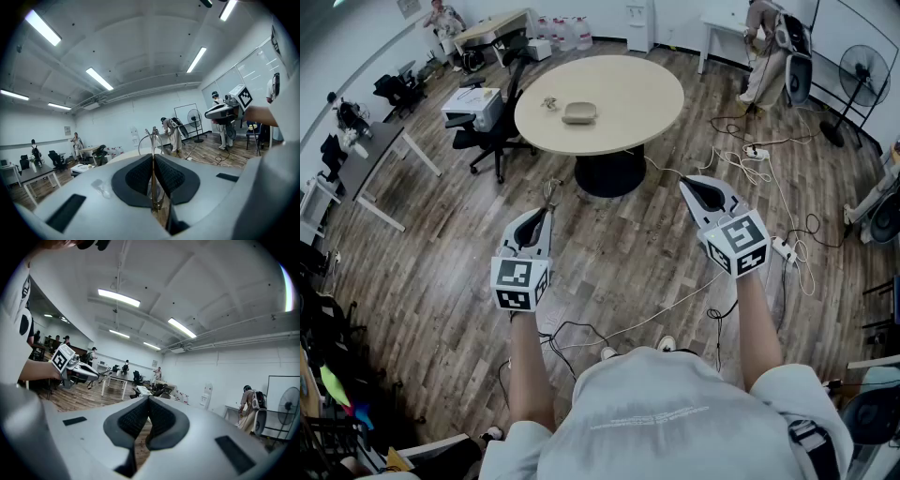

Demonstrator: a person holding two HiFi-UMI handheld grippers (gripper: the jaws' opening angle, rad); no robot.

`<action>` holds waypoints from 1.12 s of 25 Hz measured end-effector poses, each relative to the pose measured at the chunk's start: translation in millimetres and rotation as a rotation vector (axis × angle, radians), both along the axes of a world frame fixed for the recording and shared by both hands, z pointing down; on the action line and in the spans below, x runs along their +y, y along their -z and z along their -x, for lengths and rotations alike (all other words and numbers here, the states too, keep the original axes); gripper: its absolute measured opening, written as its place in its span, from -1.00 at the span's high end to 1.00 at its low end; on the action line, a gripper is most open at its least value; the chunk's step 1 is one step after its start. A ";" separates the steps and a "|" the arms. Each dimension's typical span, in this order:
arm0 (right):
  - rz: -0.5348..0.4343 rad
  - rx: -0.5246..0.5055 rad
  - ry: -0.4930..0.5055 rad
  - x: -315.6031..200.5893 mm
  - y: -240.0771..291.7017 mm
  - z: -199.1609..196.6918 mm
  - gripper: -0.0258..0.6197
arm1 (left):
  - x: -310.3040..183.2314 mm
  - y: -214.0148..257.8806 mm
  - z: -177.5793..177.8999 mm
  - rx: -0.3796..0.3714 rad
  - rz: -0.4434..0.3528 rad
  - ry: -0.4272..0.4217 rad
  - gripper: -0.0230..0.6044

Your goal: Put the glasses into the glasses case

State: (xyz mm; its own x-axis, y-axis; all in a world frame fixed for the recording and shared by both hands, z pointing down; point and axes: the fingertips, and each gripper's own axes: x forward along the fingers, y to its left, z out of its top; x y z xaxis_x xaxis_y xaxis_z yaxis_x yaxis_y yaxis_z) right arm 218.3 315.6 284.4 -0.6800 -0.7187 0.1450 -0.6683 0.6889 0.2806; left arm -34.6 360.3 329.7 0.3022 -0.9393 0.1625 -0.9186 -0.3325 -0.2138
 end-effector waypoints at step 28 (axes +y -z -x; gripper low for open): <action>0.052 -0.008 0.089 -90.2 -41.0 -73.8 0.92 | -43.9 -38.3 -59.5 -0.015 0.087 0.156 0.85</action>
State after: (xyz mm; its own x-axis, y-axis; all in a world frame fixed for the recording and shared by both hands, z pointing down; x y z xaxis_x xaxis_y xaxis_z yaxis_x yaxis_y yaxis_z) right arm 292.1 225.5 325.4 -0.7419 -0.6473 0.1749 -0.6062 0.7590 0.2376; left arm 25.0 316.4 368.0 0.1511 -0.9567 0.2489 -0.9572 -0.2044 -0.2047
